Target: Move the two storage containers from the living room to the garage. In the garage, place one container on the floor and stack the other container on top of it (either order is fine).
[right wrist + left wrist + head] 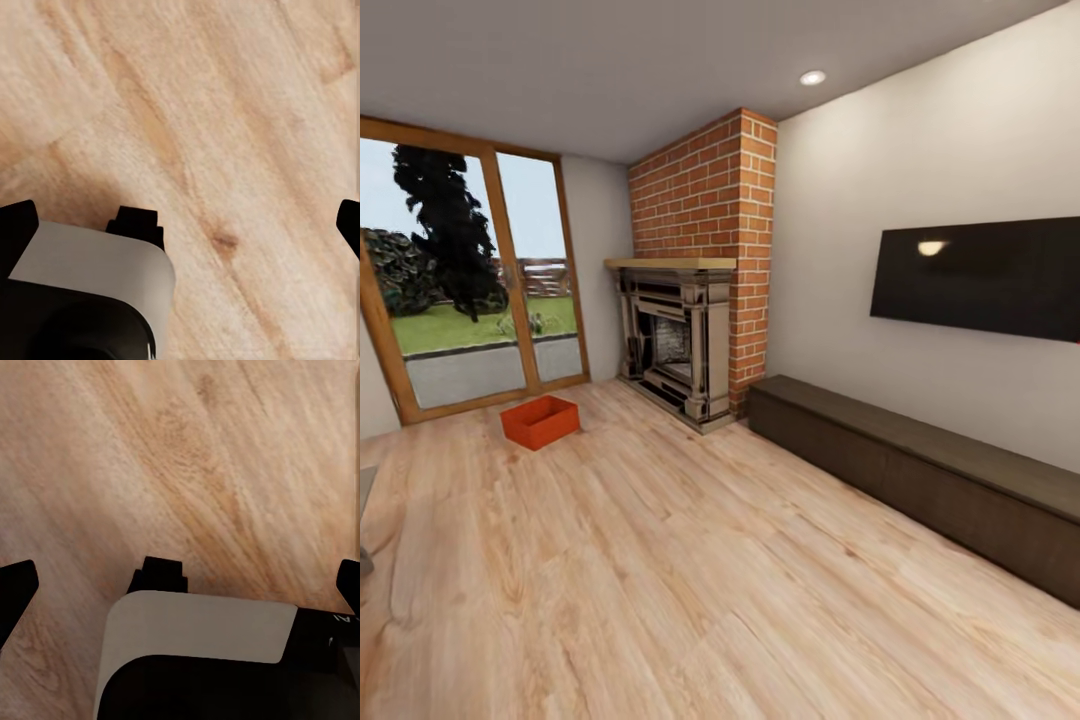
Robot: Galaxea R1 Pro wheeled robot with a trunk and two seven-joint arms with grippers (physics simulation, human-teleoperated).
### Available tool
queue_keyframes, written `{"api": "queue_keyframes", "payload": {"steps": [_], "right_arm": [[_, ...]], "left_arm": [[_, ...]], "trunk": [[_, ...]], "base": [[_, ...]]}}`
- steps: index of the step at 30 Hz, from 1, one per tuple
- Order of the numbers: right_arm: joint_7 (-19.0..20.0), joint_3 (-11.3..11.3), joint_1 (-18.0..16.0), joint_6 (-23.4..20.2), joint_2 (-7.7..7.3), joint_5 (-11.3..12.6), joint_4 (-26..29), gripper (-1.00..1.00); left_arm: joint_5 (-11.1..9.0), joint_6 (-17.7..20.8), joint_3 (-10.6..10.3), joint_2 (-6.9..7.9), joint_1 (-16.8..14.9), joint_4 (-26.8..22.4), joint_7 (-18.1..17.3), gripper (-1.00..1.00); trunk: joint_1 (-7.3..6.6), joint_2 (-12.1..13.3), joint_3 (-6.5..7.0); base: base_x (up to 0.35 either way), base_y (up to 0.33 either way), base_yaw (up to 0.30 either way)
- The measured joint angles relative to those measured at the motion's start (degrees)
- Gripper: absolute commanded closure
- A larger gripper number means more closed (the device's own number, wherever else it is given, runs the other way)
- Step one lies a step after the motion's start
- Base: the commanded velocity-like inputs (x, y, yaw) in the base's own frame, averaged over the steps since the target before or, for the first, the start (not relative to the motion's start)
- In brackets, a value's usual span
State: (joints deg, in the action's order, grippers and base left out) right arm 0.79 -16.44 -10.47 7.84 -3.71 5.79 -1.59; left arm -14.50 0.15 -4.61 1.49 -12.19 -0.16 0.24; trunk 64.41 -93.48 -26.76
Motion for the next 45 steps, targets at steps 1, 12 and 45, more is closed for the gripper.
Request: {"api": "queue_keyframes", "payload": {"steps": [1,12,45], "right_arm": [[0.0,-0.01,0.0,0.02,0.0,-0.01,0.0,-1.0],[-0.08,-0.09,0.0,0.05,0.03,-0.09,0.0,-1.0],[-0.08,0.36,0.0,0.04,0.78,0.27,0.0,-1.0]], "left_arm": [[0.0,0.0,0.0,0.0,0.0,0.0,0.0,-1.0],[0.0,0.22,0.05,0.01,0.0,-0.07,0.0,-1.0],[-0.09,-0.38,0.01,-0.15,0.0,-0.01,0.0,-1.0]], "trunk": [[0.0,0.0,0.0],[0.0,0.0,0.0],[0.0,0.0,0.0]], "base": [[0.327,0.0,0.0],[0.327,0.0,0.0],[0.327,0.0,0.0]]}}
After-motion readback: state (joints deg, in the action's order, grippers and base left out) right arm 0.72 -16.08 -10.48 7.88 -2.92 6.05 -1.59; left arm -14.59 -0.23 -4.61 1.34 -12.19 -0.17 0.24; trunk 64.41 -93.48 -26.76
